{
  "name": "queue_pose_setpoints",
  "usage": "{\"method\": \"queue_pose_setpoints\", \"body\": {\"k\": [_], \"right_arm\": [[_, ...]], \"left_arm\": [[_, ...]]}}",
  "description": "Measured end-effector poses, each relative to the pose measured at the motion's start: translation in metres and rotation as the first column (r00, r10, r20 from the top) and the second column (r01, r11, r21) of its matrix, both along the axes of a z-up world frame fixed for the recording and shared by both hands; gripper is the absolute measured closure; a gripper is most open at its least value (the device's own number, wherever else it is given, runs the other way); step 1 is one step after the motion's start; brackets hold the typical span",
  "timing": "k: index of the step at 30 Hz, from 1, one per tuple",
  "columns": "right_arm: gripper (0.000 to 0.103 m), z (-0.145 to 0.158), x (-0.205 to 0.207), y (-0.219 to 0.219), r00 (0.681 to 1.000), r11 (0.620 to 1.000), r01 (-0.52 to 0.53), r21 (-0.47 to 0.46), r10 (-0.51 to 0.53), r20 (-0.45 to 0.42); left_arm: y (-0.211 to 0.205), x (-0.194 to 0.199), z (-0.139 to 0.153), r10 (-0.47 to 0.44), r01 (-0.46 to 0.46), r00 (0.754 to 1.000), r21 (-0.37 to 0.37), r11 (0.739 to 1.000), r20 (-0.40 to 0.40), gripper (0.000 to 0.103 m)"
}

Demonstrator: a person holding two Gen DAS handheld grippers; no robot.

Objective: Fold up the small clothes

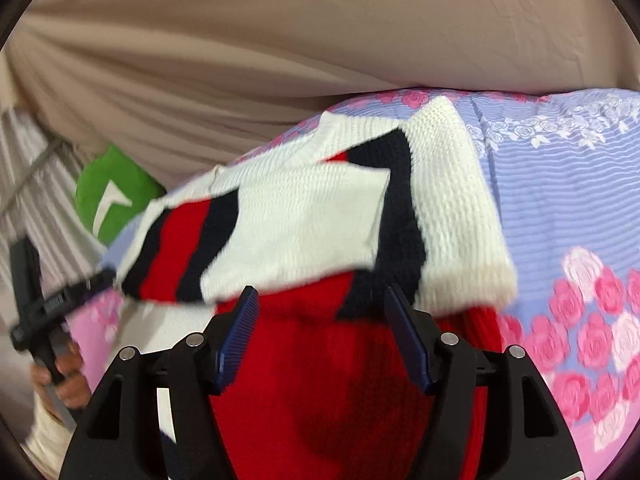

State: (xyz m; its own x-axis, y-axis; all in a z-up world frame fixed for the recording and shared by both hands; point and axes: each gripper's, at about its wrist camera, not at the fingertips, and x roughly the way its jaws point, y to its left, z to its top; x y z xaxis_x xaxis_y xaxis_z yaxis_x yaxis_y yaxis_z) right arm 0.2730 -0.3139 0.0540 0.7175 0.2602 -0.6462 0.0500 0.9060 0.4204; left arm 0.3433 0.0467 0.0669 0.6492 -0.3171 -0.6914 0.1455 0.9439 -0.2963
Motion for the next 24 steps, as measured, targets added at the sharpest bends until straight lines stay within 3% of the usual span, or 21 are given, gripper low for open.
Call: {"method": "queue_pose_setpoints", "body": {"k": [5, 7, 8, 9, 10, 11, 12, 14, 16, 18, 20, 22, 24], "right_arm": [[0.038, -0.016, 0.043, -0.009, 0.993, 0.998, 0.070, -0.003, -0.070, -0.098], [0.047, -0.015, 0.054, 0.001, 0.993, 0.997, 0.061, -0.055, -0.066, -0.099], [0.075, -0.012, 0.059, 0.007, 0.994, 0.997, 0.035, -0.064, -0.042, -0.099], [0.094, -0.006, 0.064, 0.013, 0.995, 0.998, 0.008, -0.060, -0.014, -0.103], [0.094, 0.007, 0.065, 0.018, 0.997, 0.999, -0.001, -0.050, -0.003, -0.072], [0.094, 0.031, 0.060, 0.024, 1.000, 0.999, -0.012, -0.052, 0.013, 0.007], [0.094, 0.049, 0.054, 0.027, 0.997, 0.998, -0.033, -0.051, 0.036, 0.074], [0.095, 0.098, 0.024, 0.030, 0.960, 0.997, -0.077, -0.014, 0.078, 0.269], [0.095, 0.114, 0.003, 0.022, 0.930, 0.997, -0.080, 0.010, 0.071, 0.361], [0.095, 0.094, 0.006, 0.012, 0.950, 0.999, -0.022, -0.028, 0.029, 0.312], [0.095, 0.033, 0.039, 0.001, 0.996, 0.990, 0.040, -0.136, -0.029, 0.080], [0.095, -0.022, 0.060, -0.007, 0.993, 0.979, 0.046, -0.196, -0.067, -0.099], [0.096, -0.007, 0.043, -0.012, 0.998, 0.992, 0.060, -0.111, -0.061, -0.009]], "left_arm": [[0.031, 0.013, -0.019, 0.014, -0.032, 0.994, -0.166, 0.986, -0.109, 0.020], [0.032, 0.018, -0.026, 0.026, -0.049, 0.992, -0.182, 0.982, -0.127, 0.022], [0.032, 0.023, -0.027, 0.041, -0.064, 0.991, -0.174, 0.983, -0.130, 0.025], [0.030, 0.027, -0.026, 0.051, -0.073, 0.990, -0.164, 0.984, -0.134, 0.043], [0.028, 0.033, -0.025, 0.068, -0.088, 0.988, -0.143, 0.986, -0.141, 0.074], [0.028, 0.038, -0.023, 0.093, -0.111, 0.985, -0.126, 0.986, -0.142, 0.086], [0.030, 0.039, -0.017, 0.121, -0.136, 0.985, -0.126, 0.983, -0.123, 0.088], [0.031, 0.031, -0.004, 0.159, -0.165, 0.985, -0.120, 0.979, -0.061, 0.089], [0.028, 0.020, 0.003, 0.186, -0.185, 0.983, -0.083, 0.979, 0.003, 0.090], [0.025, 0.019, -0.004, 0.175, -0.175, 0.984, -0.040, 0.984, 0.005, 0.090], [0.019, 0.023, -0.021, 0.172, -0.172, 0.985, 0.011, 0.985, -0.024, 0.090], [0.012, 0.027, -0.039, 0.160, -0.158, 0.985, 0.037, 0.987, -0.063, 0.090], [0.009, 0.025, -0.044, 0.163, -0.160, 0.986, 0.062, 0.985, -0.046, 0.090]]}}
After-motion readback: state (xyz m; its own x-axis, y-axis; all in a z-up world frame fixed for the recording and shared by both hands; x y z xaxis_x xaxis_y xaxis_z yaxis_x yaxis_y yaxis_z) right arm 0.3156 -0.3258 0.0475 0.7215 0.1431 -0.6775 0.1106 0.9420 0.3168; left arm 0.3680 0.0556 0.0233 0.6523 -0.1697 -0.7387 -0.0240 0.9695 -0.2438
